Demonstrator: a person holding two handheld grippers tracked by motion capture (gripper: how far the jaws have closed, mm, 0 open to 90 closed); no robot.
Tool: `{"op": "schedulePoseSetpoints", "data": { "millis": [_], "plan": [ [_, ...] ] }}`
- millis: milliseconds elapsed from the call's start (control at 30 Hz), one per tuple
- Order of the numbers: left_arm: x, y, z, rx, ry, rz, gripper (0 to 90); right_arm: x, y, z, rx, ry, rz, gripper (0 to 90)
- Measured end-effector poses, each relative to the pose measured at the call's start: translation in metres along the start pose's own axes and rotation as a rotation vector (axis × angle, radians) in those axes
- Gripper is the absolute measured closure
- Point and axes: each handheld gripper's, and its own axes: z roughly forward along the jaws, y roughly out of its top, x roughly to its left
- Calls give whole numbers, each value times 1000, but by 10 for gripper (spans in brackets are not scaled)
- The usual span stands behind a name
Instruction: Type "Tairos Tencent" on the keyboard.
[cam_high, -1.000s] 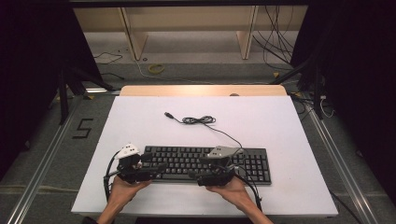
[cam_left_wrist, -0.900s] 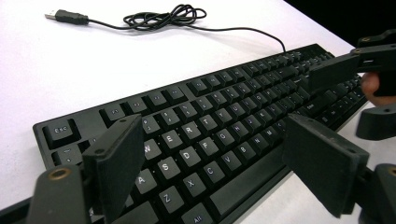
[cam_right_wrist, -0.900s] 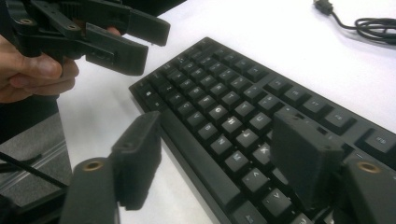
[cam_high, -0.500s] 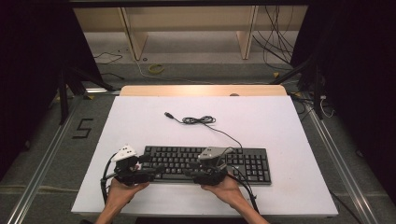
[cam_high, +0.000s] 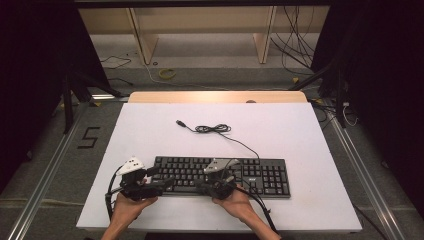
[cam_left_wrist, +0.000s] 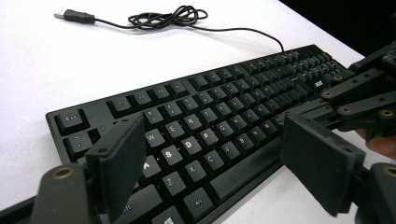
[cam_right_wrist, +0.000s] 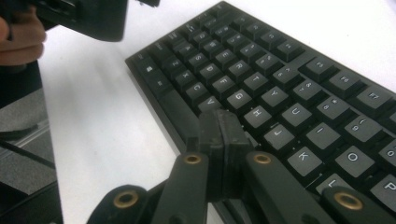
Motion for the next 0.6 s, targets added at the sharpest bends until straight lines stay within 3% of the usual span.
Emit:
{"op": "schedulePoseSetpoints", "data": {
  "millis": [600],
  "plan": [
    [-1, -2, -2, 3, -4, 3, 225, 0, -3, 14, 34, -8, -16, 900]
  ]
}}
